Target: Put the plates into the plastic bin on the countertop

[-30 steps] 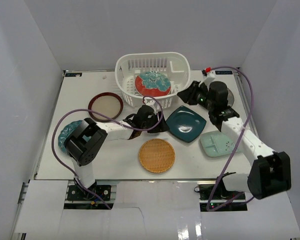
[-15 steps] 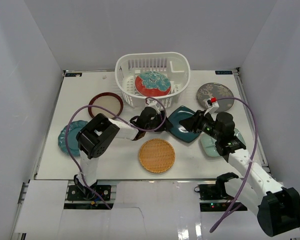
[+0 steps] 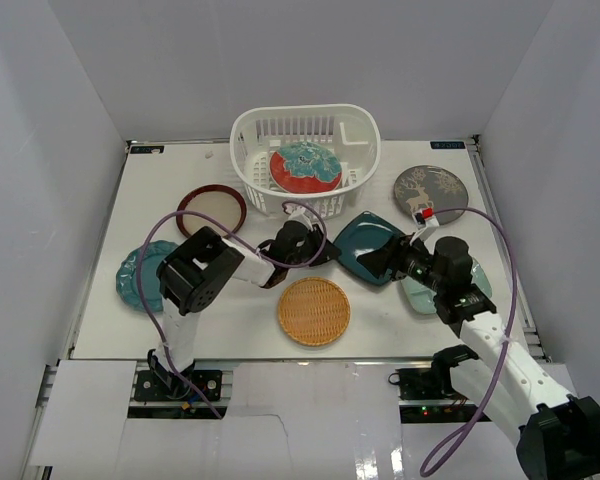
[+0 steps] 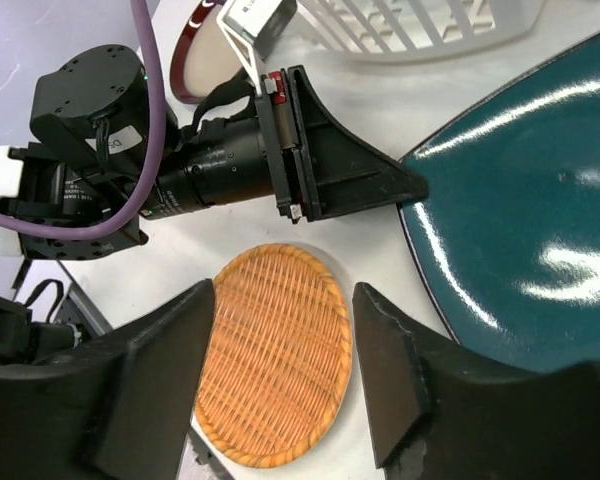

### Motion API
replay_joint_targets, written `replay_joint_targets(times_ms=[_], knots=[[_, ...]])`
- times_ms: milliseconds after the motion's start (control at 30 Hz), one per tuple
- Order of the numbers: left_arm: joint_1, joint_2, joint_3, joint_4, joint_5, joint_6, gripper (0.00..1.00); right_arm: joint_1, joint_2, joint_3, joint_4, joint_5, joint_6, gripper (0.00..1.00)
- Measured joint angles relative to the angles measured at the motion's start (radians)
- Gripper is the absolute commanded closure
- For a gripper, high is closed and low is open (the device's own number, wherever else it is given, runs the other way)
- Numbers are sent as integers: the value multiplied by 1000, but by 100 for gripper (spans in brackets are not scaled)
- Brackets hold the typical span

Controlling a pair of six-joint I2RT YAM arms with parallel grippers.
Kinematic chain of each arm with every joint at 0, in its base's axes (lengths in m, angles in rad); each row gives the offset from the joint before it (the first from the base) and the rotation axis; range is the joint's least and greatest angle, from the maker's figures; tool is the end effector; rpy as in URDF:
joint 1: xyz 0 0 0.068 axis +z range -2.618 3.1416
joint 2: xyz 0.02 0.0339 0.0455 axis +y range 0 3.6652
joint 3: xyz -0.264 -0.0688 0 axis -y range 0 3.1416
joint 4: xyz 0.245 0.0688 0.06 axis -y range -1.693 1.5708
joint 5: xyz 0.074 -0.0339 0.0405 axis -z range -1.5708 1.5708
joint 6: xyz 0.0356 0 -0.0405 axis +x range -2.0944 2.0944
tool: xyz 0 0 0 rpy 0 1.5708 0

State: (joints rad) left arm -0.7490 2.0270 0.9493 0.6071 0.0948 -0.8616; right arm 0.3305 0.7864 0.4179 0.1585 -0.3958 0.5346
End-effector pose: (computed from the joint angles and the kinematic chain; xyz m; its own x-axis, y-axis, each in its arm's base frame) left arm 0.2926 -0.2766 0.1135 -0.7776 -0.3086 -0.5479 0.2297 0.6717 -0.7043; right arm 0.1735 0.0740 0.2458 -0.5039 0.3241 -0.8006 -0.4641 0.6802 0.5675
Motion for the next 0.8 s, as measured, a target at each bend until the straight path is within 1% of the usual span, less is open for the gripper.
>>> replay_joint_targets(times_ms=[33,100,167,200,333,467,600,800], knots=[[0,-2,-14,16,-2,-11,100,0,-6,-5,-8,0,-4,25],[3,-12,-50,46,-4,-32,100,0,-8,-8,-24,2,-13,18],[8,-40,-101,78,-5,-48,100,0,3,-9,-34,4,-23,15],[12,-64,-134,85,-5,-56,100,0,13,-9,-34,5,-28,11],[42,-174,-264,138,6,-98,100,-1,85,-9,-37,8,-48,2],[91,-261,-348,197,37,-145,100,-2,161,-9,-43,8,-52,8],[125,-302,-407,235,55,-174,100,-7,210,-9,-48,24,-45,9],[168,-348,-473,271,106,-210,100,-21,222,-8,-47,76,-39,10]])
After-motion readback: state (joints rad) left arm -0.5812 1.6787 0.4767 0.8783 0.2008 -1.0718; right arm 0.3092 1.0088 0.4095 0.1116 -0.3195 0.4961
